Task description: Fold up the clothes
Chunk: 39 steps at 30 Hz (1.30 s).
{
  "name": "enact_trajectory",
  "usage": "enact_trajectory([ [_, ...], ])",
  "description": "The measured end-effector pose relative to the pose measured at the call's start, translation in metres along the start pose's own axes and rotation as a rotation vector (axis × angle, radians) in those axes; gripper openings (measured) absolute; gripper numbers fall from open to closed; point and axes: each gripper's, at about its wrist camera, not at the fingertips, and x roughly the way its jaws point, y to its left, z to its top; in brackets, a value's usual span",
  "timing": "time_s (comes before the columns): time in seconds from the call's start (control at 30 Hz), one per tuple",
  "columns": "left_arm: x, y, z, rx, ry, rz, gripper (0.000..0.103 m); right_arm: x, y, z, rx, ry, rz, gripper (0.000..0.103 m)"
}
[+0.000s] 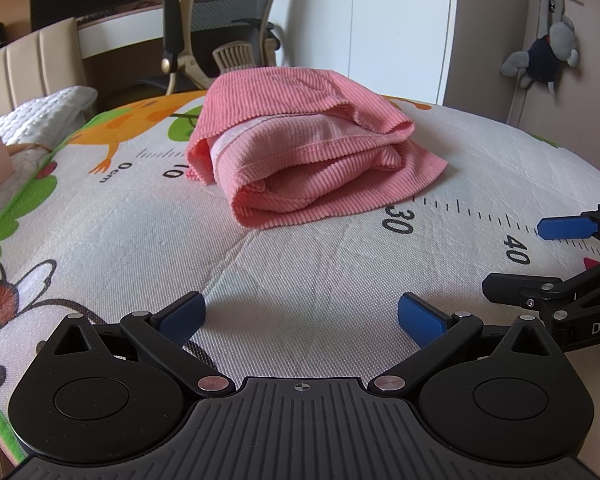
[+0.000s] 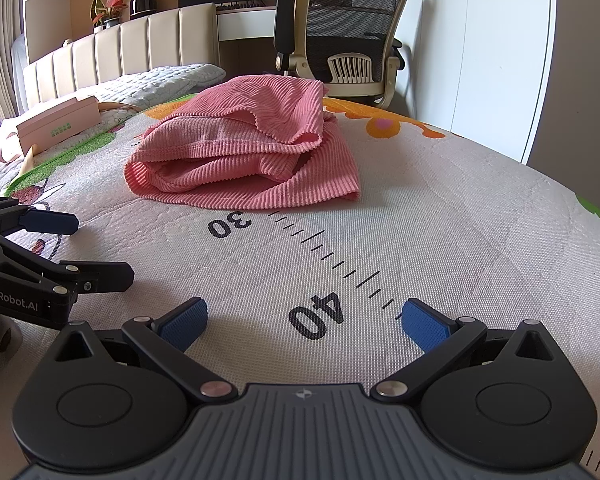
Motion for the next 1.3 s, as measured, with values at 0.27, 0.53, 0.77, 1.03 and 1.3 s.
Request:
enact_trajectory([
  [0.27,-0.0004,0.0006,0.0,-0.002,-0.002,-0.004,0.103,-0.0005,0.001,0.0,-0.005,0.0,-0.004,0.103],
  [0.53,-0.0002,0.0008,0.0002,0.0,-0.001,-0.005,0.103,0.0003,0.0002,0.0003,-0.005,0.0,-0.003,0.103],
  [0.77,-0.0001,0.0013,-0.0001,0.001,-0.002,-0.008,0.103,0.0001,0.0001,0.0003,-0.006,0.0,-0.003,0.103],
  [1.03,-0.0003,0.001,0.0006,0.006,0.004,-0.007,0.103,0.0,0.0008,0.0005,-0.005,0.0,-0.004,0.103],
  [1.3,-0.0025,0.0007,-0.0006,0.011,0.006,-0.007,0.103,0.0001,0.0013,0.0003,-0.004,0.0,-0.004,0.103],
])
